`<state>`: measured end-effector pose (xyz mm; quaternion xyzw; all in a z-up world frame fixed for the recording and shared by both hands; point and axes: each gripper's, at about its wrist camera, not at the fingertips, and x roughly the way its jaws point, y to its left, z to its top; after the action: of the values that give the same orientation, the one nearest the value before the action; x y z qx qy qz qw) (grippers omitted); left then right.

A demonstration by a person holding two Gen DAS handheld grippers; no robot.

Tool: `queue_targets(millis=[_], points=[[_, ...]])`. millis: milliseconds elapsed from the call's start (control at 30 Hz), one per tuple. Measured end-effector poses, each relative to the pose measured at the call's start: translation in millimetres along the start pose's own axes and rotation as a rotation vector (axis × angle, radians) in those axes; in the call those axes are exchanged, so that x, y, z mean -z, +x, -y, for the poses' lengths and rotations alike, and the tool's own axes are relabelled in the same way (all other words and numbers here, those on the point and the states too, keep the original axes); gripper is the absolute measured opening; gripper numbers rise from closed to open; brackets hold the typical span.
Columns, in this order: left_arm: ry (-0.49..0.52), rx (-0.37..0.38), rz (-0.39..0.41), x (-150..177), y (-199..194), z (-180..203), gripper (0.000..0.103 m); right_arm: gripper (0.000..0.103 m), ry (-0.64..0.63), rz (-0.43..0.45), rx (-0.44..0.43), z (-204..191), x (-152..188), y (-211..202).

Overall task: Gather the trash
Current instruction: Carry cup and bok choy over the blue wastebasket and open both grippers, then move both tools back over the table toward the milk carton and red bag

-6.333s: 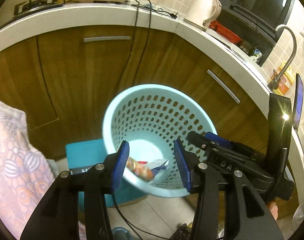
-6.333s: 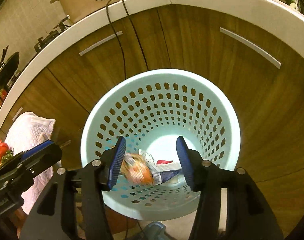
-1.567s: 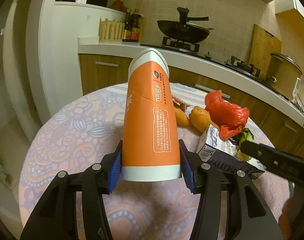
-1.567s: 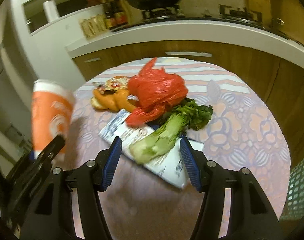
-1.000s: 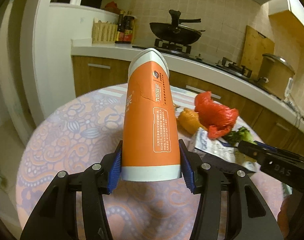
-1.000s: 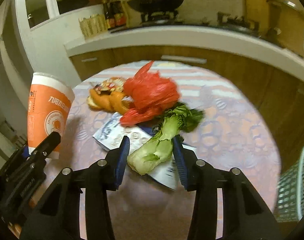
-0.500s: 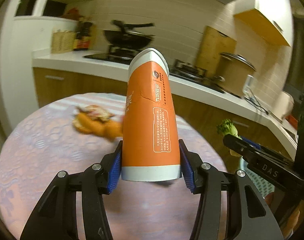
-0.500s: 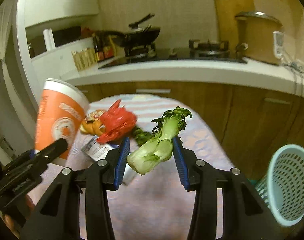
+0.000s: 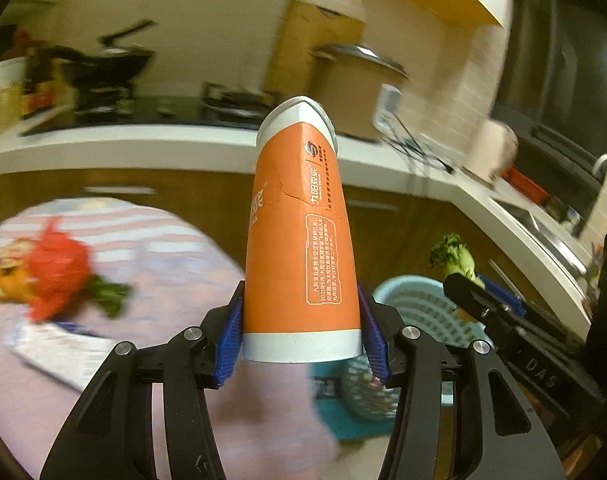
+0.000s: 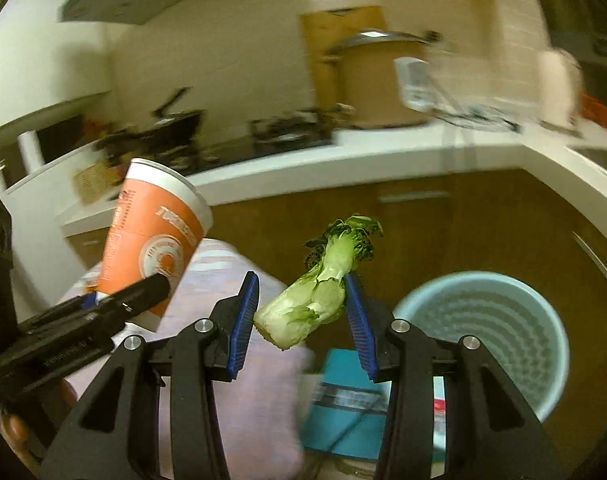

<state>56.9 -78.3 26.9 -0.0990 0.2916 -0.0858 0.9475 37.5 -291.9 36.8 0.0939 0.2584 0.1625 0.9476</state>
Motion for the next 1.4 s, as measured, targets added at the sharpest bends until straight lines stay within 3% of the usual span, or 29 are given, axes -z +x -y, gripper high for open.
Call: queue_targets(millis=[233,400,700,900,1067,1400], points=[[0.057,0.125,-0.192,22,84,72,0.049,0.041,0.161,-0.109,0.182,108,30,18],[0.104,0.169,-0.306,36,131,103,0.050,0.041,0.286,-0.222,0.242,166,56,41],[0.127,0.165,-0.412,57,175,115,0.050,0.043,0.359,-0.335,0.249,192,83,68],[0.128,0.145,-0.415,57,175,114,0.059,0.048,0.365,-0.345,0.244,197,84,70],[0.102,0.136,-0.395,50,164,106,0.061,0.051,0.352,-0.326,0.243,195,79,65],[0.072,0.112,-0.251,30,102,81,0.061,0.051,0.282,-0.272,0.208,160,63,53]])
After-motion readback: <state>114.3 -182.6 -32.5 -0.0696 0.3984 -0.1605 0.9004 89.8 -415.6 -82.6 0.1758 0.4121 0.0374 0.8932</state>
